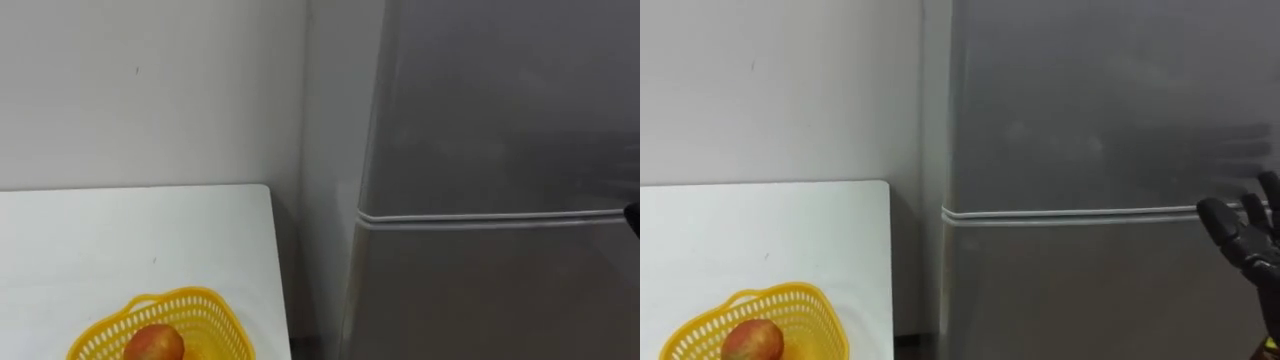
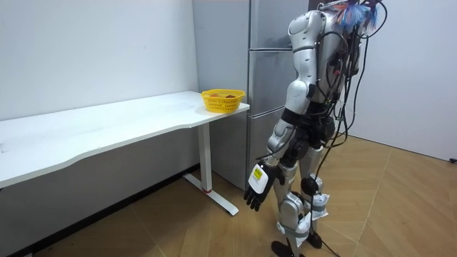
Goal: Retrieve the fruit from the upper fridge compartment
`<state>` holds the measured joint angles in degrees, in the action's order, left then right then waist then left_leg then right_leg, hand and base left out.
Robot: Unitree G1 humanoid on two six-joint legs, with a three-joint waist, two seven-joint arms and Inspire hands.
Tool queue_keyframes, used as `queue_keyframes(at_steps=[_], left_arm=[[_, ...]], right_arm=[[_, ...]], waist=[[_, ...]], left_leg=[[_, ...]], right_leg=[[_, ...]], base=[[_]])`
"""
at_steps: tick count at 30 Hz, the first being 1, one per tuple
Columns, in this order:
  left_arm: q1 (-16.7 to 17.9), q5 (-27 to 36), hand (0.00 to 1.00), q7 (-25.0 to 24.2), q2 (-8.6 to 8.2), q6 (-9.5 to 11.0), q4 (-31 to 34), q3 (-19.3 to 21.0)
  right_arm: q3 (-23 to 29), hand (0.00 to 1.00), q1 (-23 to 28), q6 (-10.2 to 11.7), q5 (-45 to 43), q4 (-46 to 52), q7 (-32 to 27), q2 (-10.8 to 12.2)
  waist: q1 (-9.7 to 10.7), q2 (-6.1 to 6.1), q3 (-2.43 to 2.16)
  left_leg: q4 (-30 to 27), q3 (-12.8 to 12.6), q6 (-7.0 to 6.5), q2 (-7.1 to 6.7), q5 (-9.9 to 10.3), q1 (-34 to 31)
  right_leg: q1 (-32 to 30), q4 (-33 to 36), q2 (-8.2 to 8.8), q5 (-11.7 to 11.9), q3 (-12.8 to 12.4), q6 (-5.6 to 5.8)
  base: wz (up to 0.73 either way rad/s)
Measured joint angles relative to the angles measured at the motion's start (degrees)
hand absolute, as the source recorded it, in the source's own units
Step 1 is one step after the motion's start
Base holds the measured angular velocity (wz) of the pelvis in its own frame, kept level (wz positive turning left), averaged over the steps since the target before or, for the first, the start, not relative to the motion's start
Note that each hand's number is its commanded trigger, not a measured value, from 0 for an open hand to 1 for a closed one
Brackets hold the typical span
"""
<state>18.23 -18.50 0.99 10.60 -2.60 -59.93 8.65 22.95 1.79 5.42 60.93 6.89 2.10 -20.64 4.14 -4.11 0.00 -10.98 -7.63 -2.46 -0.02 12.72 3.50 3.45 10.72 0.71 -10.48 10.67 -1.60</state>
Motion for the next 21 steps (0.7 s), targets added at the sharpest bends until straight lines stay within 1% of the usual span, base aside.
queue_keyframes(at_steps=[7, 16, 21], left_arm=[[0.0, 0.0, 0.0, 0.0, 0.0, 0.0, 0.0, -0.4], [-0.6, 0.1, 0.0, 0.1, -0.23, 0.1, -0.4, -0.5], [-0.9, 0.1, 0.0, 0.1, -0.21, 0.1, -0.2, -0.1]], right_arm=[[-0.5, 0.0, 0.0, -0.1, 0.0, -0.1, 0.0, 0.0], [-0.4, 0.0, 0.0, -0.5, 0.0, -0.1, -0.2, 0.0], [-0.3, 0.0, 0.2, -0.5, -0.3, -0.1, -2.3, 0.0]], waist=[[0.0, -0.14, -0.07], [0.2, -0.73, -0.31], [0.5, -0.83, -0.33]], left_leg=[[-0.4, 0.1, 0.01, 0.01, 0.0, 0.2], [-0.4, 0.0, 0.01, 0.05, 0.0, 0.2], [-0.4, 0.0, 0.01, 0.06, 0.0, 0.0]], right_leg=[[0.4, 0.0, -0.01, 0.0, -0.2, -0.01], [0.3, 0.0, -0.04, 0.0, -0.4, -0.01], [0.3, -0.1, -0.05, 0.0, -0.3, -0.01]], base=[[0.0], [0.0], [0.0]])
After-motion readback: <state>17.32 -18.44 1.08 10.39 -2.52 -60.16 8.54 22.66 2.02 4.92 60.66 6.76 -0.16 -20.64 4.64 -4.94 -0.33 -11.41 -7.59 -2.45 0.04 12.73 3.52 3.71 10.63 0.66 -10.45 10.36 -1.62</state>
